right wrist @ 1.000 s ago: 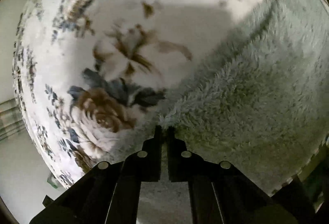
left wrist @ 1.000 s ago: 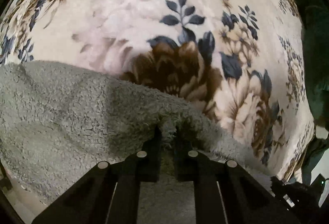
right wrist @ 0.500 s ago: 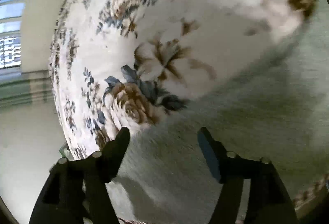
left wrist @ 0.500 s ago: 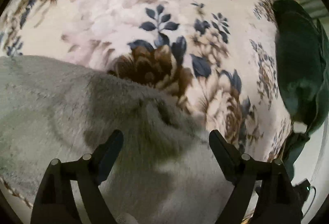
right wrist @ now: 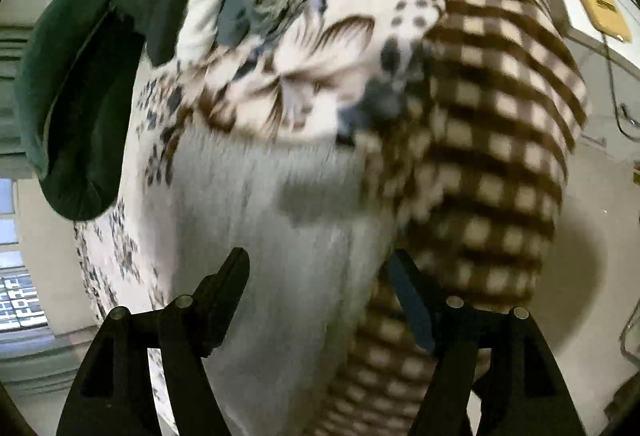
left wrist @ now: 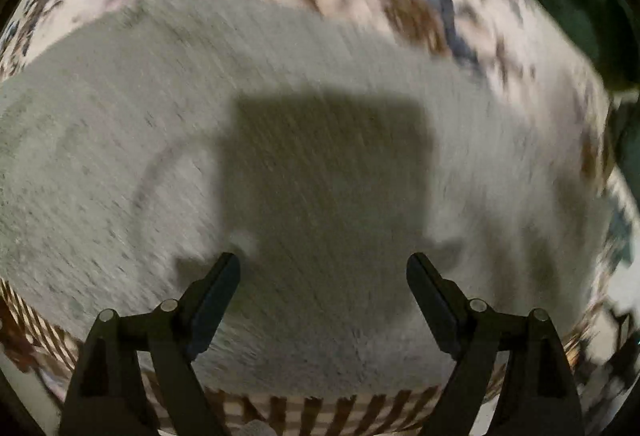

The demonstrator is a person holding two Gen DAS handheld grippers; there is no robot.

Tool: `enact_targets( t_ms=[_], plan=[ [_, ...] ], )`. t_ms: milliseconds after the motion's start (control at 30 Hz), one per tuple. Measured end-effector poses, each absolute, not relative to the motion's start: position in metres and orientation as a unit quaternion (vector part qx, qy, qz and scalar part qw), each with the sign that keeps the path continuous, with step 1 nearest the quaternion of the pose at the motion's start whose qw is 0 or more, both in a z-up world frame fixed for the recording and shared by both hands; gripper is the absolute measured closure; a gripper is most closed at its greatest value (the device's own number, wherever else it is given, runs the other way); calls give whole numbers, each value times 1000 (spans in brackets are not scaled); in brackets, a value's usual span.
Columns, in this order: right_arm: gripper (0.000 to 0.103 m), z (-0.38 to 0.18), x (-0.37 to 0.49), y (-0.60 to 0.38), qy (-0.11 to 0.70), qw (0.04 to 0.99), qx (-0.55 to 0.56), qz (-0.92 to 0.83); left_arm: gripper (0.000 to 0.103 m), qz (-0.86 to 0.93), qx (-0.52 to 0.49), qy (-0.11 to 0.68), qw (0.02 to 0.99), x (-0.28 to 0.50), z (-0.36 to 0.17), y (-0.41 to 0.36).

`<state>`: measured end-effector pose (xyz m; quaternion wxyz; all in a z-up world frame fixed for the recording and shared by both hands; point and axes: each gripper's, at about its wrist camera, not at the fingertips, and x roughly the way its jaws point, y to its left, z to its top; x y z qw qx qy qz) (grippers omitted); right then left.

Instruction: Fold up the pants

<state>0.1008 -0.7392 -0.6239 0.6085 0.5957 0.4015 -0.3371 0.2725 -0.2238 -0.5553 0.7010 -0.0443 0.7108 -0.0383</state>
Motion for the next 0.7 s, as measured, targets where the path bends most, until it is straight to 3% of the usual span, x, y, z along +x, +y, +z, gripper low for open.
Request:
enact_targets(
  t_ms=[100,167,333,500,533,567,600,667,700],
  plan=[
    [34,-645,109,-760,403,612,589,-341,18,-37,-16,716,697,263,-565,-234],
    [95,-656,120,-764,411,609,584,-346,18,-38,0,714,699,261,-565,-239],
    [96,-617,128,-760,415,655,510,-371,18,-38,18,715,698,263,-564,-246],
    [95,-612,100,-760,446,613,516,-399,18,-35,15,712,701,270,-561,-246],
    [89,-620,96,-762,443,606,535,-387,18,-35,14,711,702,272,-560,-245],
    [75,-626,90,-764,440,598,558,-371,18,-36,11,711,702,272,-559,-243],
    [68,-634,84,-765,435,590,579,-357,18,-39,7,711,702,276,-560,-241],
    [45,-639,72,-762,408,598,605,-330,16,-40,1,713,700,284,-566,-239],
    [43,-642,70,-759,408,608,603,-316,13,-38,2,713,701,284,-572,-238]
  ],
)
